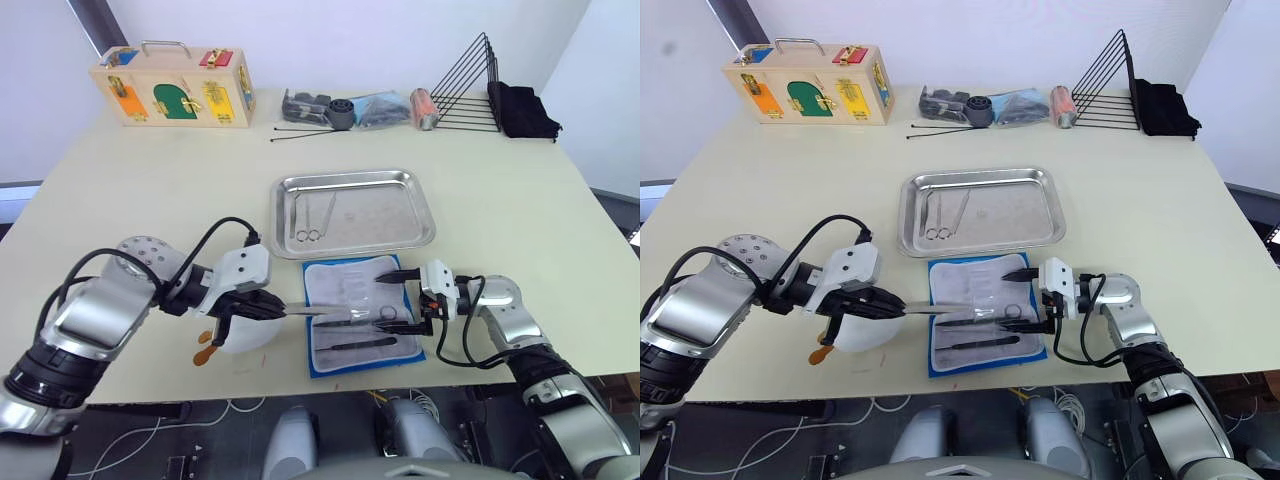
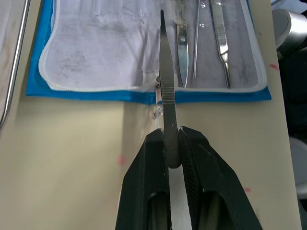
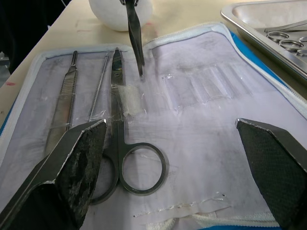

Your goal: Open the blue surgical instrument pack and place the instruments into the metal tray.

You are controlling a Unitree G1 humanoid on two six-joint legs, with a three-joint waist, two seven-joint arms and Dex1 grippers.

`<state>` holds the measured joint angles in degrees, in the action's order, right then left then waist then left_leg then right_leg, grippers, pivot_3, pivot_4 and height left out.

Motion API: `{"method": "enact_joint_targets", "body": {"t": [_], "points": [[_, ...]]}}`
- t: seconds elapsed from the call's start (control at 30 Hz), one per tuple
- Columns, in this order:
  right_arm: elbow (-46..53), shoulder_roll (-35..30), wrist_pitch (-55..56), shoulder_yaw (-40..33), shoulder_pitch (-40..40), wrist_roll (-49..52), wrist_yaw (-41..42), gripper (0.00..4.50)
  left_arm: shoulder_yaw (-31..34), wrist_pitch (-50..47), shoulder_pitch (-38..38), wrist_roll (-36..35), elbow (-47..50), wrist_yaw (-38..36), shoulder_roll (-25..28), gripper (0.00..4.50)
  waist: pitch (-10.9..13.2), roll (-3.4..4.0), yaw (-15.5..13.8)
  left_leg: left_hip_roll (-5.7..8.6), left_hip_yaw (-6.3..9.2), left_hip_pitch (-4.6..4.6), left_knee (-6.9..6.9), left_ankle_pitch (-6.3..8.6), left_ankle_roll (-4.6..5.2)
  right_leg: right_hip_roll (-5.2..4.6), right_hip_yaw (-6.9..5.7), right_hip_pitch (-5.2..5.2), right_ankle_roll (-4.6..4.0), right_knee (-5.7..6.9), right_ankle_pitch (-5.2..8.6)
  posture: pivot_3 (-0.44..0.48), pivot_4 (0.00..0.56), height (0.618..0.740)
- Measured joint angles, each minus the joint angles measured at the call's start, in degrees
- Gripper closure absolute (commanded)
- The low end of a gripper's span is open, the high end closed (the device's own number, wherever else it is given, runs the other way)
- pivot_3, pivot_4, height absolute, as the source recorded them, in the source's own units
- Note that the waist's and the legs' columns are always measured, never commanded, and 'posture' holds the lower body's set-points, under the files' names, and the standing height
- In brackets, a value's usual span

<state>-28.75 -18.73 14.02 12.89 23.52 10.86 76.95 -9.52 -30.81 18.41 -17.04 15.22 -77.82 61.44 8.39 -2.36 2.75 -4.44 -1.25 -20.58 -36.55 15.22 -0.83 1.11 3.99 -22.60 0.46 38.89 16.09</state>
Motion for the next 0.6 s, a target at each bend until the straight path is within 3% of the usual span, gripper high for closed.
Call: {"method": "enact_joint_targets", "body": {"t": [0.33, 0.6], "points": [[-0.04, 0.00, 0.01, 0.00, 0.00, 0.00, 0.01, 0.00, 3.11, -2.16, 0.44, -2.76, 0.02, 1.18, 0.00, 4.39, 0.00, -0.02, -0.02, -0.01, -0.01, 0.00, 0.00, 0.00, 0.00, 0.01, -0.01, 0.00, 0.00, 0.00, 0.00, 0.000, 0.150, 0.740], [-0.24, 0.01, 0.05, 0.00, 0.07, 0.00, 0.14, 0.00, 5.50, -11.98, 6.41, -6.89, 1.52, 12.24, -9.32, 4.39, -0.04, -0.09, -0.08, -0.01, 0.02, 0.00, -0.01, 0.00, 0.00, 0.04, -0.02, 0.03, 0.05, 0.02, -0.04, 0.000, 0.150, 0.740]]}}
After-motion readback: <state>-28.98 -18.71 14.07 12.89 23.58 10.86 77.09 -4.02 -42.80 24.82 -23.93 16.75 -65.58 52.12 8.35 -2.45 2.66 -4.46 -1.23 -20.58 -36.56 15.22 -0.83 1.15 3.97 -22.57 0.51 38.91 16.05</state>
